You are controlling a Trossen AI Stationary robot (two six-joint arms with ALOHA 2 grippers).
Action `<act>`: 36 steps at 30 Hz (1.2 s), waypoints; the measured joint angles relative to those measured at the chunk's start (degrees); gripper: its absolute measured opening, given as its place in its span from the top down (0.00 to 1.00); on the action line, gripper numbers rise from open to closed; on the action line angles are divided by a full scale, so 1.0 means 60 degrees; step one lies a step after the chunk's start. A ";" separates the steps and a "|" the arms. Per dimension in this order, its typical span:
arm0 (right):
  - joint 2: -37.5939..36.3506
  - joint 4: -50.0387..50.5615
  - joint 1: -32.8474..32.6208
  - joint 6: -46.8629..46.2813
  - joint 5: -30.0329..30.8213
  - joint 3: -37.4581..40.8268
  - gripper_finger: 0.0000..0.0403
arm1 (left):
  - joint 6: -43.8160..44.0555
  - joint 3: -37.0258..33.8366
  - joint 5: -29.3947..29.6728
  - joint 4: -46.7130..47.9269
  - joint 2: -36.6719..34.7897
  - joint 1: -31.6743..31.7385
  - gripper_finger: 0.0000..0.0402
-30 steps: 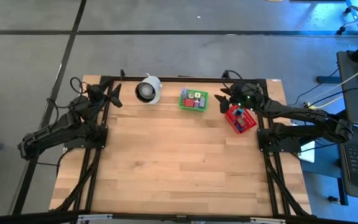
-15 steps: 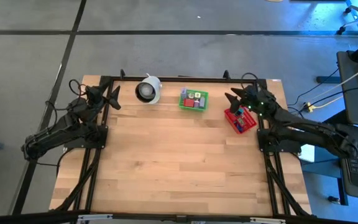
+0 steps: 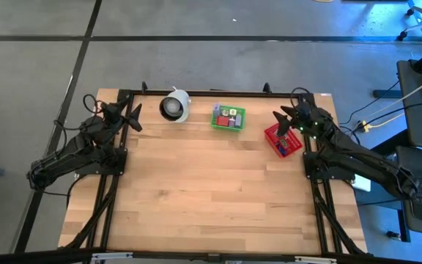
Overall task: Pick & Place Office items
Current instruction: Return to Home Position
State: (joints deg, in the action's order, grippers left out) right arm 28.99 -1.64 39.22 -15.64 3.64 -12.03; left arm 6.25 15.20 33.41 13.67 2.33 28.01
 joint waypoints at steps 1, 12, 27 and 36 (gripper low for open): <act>-0.0187 0.0226 0.0056 -0.0003 0.0000 0.0000 0.38 | -0.0036 0.0000 0.0000 0.0000 0.0000 0.0000 0.31; -0.2113 0.1436 0.0219 0.0036 0.0000 0.0098 0.38 | -0.0249 0.0000 0.0095 0.0066 0.0000 0.0000 0.31; -0.2990 -0.0124 0.0215 -0.0572 -0.0251 0.1873 0.38 | 0.0080 0.0000 -0.0063 0.0253 0.0004 0.0000 0.31; -0.2983 -0.0085 0.0215 -0.0572 -0.0182 0.1869 0.38 | -0.0207 0.0000 0.0018 0.0560 0.0011 0.0000 0.31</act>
State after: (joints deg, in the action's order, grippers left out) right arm 11.09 -2.15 40.51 -19.07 2.55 -0.82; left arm 5.01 15.20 33.52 17.03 2.39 28.01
